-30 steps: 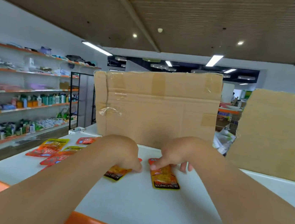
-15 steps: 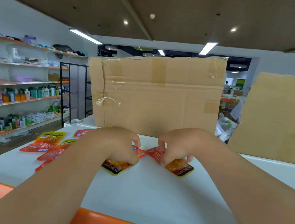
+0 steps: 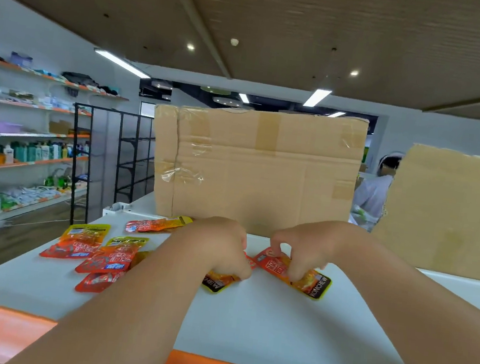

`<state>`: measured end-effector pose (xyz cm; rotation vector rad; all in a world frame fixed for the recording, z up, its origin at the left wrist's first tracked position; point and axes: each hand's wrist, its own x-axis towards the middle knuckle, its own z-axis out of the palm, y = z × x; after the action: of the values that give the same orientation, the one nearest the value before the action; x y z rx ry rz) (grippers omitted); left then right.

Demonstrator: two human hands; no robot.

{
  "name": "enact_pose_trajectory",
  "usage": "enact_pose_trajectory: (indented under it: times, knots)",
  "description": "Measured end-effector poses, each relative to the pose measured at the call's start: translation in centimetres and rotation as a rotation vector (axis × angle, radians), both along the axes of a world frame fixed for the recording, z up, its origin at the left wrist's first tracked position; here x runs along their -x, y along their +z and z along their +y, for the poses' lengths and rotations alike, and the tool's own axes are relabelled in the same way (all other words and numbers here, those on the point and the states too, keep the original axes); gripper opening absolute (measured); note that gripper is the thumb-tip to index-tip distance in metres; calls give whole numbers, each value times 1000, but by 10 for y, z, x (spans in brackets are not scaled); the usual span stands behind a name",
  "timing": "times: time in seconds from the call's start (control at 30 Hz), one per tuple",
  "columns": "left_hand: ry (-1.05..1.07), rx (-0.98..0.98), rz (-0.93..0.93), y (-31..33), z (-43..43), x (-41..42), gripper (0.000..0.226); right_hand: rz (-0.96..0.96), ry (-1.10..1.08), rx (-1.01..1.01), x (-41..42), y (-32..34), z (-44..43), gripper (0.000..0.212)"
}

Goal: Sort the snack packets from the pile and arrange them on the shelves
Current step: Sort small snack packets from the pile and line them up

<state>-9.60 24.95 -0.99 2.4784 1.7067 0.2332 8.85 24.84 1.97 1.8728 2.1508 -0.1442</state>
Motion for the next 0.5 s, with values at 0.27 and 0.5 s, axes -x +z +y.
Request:
enact_pose_trajectory:
  times: [0.27,0.5]
  knots:
    - [-58,-13,-4,0,0,-8,49,82,-161,8,-2,2,-30,56]
    - [-138,-98,-71,-2,-8,-19,50,43,-223,-171,-13,4,-60,48]
